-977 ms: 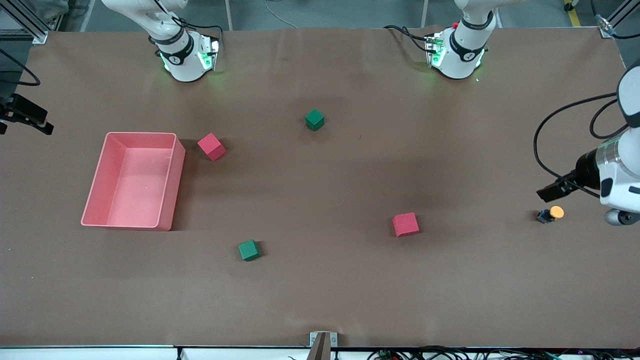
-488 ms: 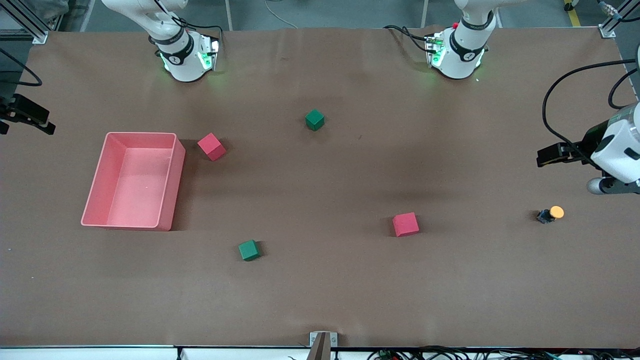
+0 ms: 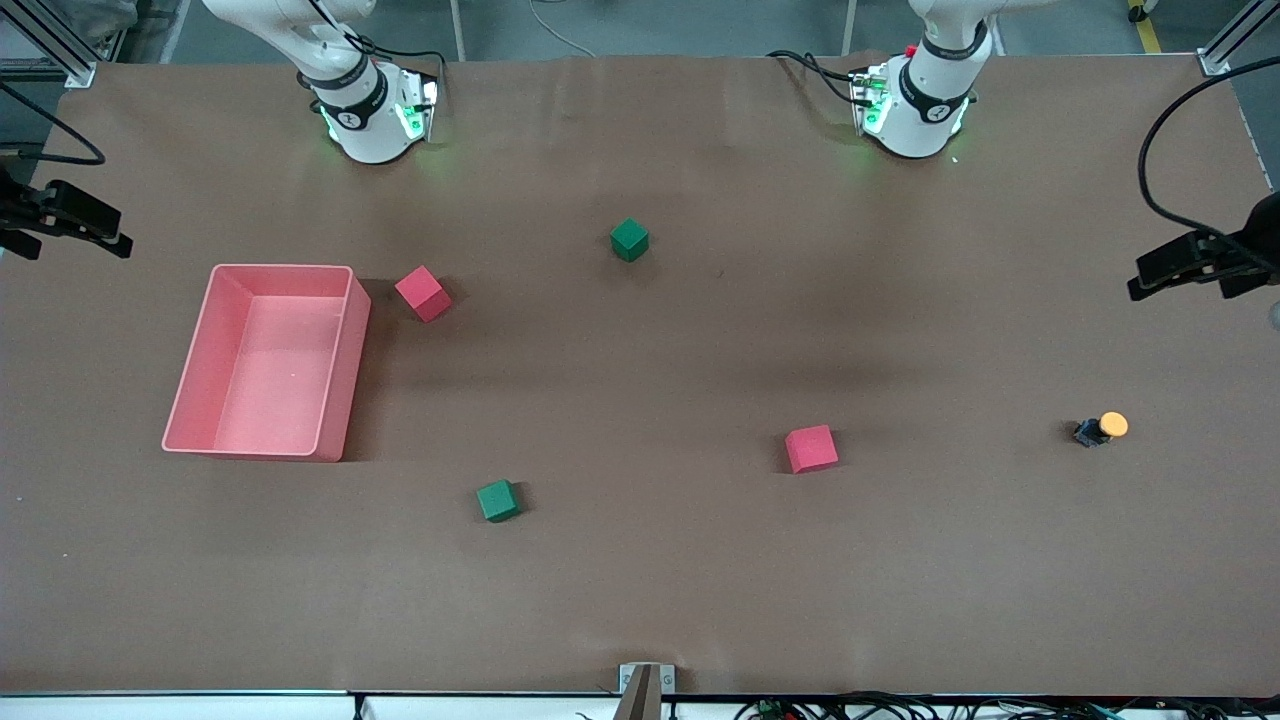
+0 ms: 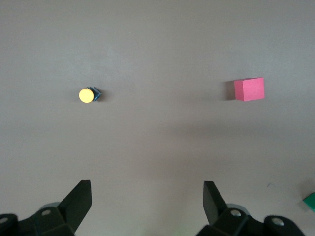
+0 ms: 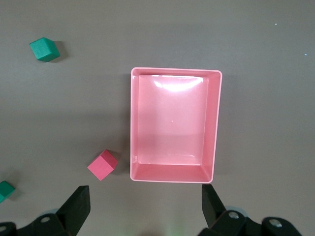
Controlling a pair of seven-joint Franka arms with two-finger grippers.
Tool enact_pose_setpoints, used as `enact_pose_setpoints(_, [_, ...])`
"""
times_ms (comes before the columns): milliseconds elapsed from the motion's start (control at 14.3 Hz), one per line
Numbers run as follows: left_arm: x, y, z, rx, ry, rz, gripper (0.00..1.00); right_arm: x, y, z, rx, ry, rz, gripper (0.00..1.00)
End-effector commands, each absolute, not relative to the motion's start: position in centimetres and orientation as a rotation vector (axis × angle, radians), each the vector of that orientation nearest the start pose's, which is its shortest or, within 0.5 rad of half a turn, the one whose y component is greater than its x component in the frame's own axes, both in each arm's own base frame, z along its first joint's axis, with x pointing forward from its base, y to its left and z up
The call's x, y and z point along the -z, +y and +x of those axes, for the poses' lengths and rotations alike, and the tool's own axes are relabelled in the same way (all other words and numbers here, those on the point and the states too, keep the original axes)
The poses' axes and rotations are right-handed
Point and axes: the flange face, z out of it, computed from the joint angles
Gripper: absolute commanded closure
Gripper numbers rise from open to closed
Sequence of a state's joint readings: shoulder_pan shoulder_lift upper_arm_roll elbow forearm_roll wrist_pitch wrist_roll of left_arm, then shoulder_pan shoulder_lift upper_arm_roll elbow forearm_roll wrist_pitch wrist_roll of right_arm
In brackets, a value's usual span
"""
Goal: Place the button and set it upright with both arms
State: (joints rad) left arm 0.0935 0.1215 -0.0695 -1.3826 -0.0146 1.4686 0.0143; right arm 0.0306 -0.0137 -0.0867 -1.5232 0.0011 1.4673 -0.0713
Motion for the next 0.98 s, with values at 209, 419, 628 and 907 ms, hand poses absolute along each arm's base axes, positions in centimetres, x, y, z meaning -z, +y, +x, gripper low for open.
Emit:
enact_pose_setpoints(209, [-64.3,-0.2,54.9,-0.065,0.05,-3.172,0.0,-64.7,-1.9,53.7,-0.042,-0.061,-3.102,0.0])
enact_pose_setpoints(419, [-64.0,-0.2,53.5,-0.063,0.049,-3.171,0.0,-65.0,-2.3,54.0,0.002,-0.047,-3.09,0.0])
enact_pose_setpoints(628, [-64.1,0.1,52.1,-0.058,0.041,-3.169,0.0,-65.1,-2.5,54.0,0.009,-0.042,-3.098,0.0])
enact_pose_setpoints(907, [-65.4,0.1,51.2,-0.021,0.042,-3.167,0.0,-65.2,-2.6,53.8,-0.001,-0.037,-3.106,0.0])
